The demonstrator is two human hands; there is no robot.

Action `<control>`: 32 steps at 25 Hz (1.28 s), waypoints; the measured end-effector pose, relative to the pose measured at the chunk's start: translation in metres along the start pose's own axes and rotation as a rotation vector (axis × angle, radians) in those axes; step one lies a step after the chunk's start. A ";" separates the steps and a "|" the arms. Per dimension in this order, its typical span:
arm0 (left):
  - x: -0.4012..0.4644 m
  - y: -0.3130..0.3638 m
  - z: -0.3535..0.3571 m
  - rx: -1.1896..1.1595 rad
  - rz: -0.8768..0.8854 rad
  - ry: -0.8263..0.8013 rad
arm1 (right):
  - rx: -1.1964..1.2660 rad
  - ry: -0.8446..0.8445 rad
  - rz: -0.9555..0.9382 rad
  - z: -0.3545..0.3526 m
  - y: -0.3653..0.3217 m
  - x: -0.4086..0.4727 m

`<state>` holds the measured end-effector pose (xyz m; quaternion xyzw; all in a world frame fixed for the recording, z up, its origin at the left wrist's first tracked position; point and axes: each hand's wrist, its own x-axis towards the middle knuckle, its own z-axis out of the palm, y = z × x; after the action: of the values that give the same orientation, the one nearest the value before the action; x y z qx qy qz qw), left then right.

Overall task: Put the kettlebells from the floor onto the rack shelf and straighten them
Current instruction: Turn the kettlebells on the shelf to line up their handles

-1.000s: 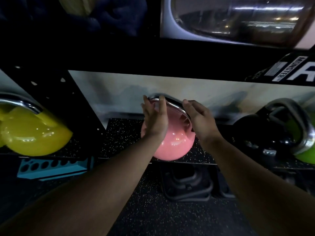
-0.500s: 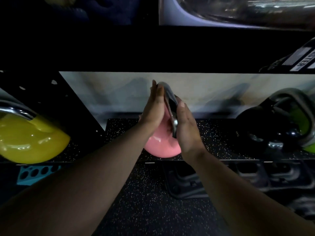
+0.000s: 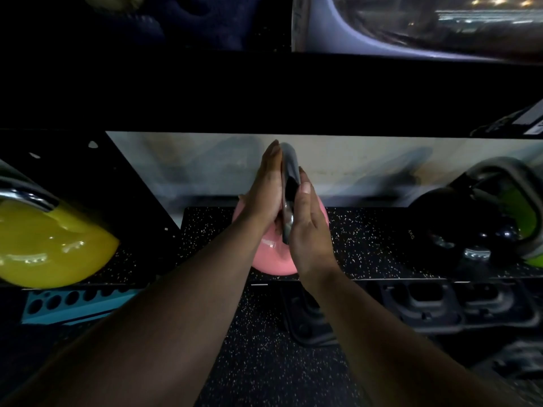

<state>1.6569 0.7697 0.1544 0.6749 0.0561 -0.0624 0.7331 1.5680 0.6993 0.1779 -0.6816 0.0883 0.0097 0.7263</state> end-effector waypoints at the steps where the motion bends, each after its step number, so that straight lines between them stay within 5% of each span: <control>1: 0.000 -0.001 -0.001 -0.004 -0.015 -0.017 | 0.018 -0.007 0.007 0.000 -0.003 -0.001; 9: -0.007 0.011 -0.001 0.035 -0.040 -0.031 | -0.061 -0.027 0.002 -0.002 -0.010 -0.003; 16: -0.045 0.039 -0.034 0.450 0.025 -0.028 | -0.461 0.016 0.003 -0.004 -0.020 -0.001; 19: -0.076 0.040 -0.075 0.505 0.031 -0.013 | -0.811 0.201 -0.115 -0.002 -0.035 -0.011; 24: -0.125 0.042 -0.162 0.701 0.058 0.171 | -1.191 0.139 -0.353 0.032 -0.054 -0.050; 32: -0.160 0.061 -0.318 0.799 0.304 0.669 | -1.023 -0.194 -0.525 0.171 -0.050 -0.081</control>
<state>1.5098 1.0946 0.2150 0.8846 0.1600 0.2461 0.3624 1.5145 0.8743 0.2481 -0.9408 -0.1665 -0.0668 0.2877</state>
